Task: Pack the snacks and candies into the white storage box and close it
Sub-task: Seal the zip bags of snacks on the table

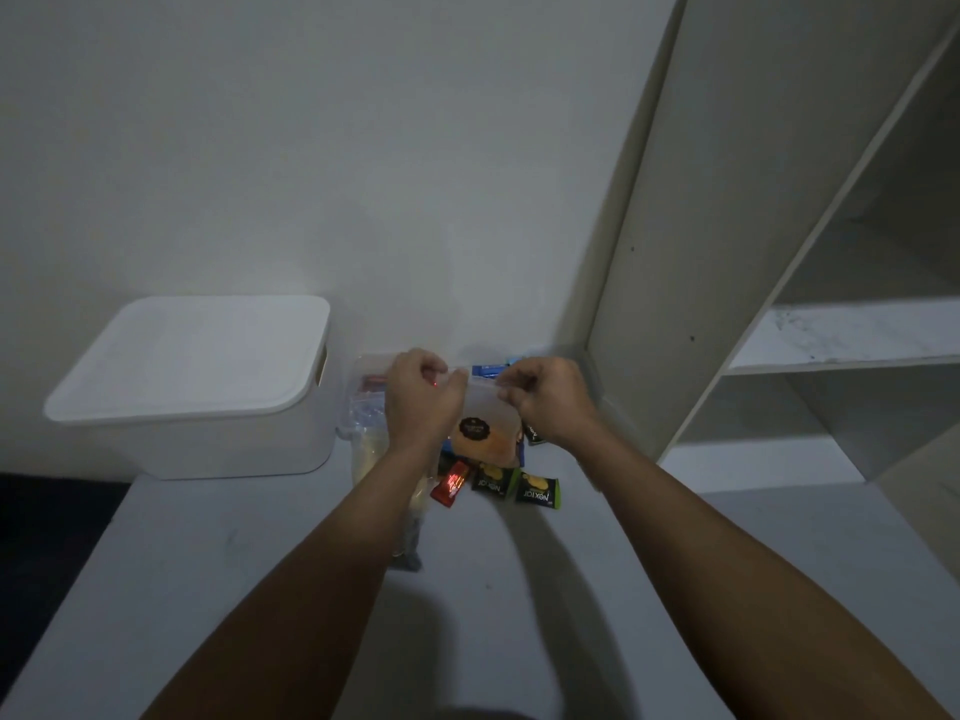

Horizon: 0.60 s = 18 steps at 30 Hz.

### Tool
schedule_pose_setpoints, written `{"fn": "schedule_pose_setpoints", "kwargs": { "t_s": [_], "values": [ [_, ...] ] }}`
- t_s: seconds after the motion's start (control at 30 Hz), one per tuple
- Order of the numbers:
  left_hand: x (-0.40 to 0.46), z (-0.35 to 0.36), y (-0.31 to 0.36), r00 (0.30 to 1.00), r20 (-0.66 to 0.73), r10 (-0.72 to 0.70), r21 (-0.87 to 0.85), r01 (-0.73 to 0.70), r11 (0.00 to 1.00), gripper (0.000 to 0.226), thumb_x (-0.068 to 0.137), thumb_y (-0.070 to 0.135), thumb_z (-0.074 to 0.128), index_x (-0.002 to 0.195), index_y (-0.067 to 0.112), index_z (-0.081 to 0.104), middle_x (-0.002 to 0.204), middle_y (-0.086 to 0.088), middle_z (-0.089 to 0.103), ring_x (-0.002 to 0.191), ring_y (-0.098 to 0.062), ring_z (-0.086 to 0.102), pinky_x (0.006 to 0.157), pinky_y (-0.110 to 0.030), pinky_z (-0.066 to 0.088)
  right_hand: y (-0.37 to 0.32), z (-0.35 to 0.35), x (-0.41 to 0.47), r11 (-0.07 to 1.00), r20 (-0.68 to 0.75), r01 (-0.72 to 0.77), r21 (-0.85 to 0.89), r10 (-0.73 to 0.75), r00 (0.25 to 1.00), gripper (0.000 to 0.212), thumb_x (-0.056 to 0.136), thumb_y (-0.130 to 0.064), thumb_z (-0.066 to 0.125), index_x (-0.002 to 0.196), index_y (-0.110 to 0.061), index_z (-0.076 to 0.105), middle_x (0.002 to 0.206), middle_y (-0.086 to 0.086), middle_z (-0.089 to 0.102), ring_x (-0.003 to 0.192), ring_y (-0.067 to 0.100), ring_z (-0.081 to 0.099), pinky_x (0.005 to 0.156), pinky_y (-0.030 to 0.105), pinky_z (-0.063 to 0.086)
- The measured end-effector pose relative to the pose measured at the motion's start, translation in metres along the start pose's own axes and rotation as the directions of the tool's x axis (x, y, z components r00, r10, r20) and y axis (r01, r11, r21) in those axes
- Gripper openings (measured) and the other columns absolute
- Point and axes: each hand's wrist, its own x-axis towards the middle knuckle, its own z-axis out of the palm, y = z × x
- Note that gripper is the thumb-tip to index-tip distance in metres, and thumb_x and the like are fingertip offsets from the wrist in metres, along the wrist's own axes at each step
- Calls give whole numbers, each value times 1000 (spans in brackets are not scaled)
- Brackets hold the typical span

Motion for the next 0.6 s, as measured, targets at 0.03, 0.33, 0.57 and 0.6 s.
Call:
{"fn": "schedule_pose_setpoints", "kwargs": {
  "t_s": [0.03, 0.33, 0.57, 0.6],
  "values": [
    [2, -2, -2, 993, 20, 119, 96, -121, 988, 18, 72, 14, 72, 85, 17, 60, 92, 2, 55, 87, -14, 49, 74, -25, 41, 0, -1, 1, 1000, 9, -13, 17, 13, 1000, 15, 84, -12, 74, 98, -10, 76, 90, 1, 73, 76, 6, 62, 76, 24, 52],
    [13, -4, 3, 942, 273, 194, 311, -277, 909, 12, 76, 26, 76, 88, 22, 76, 90, 5, 58, 98, -22, 55, 89, -45, 47, -6, -10, 3, 981, 52, -30, 189, 20, 998, 29, 77, -3, 78, 105, -10, 71, 87, 4, 71, 76, 13, 67, 73, 26, 58],
    [8, -2, 8, 944, 285, 167, 260, -244, 934, 16, 76, 24, 78, 89, 15, 76, 94, 0, 61, 91, -14, 55, 81, -32, 47, -5, -10, 0, 967, 1, -73, 245, 75, 997, 26, 74, 6, 77, 94, -4, 63, 71, 3, 66, 57, -9, 60, 58, 7, 49],
    [7, -2, 8, 943, 285, 170, 240, -242, 940, 17, 76, 25, 78, 90, 15, 76, 95, 0, 62, 92, -14, 55, 81, -31, 47, -5, -11, 0, 965, -1, -72, 252, 74, 997, 26, 74, 6, 77, 94, -3, 62, 73, 5, 67, 57, -9, 61, 59, 7, 50]
  ]
}}
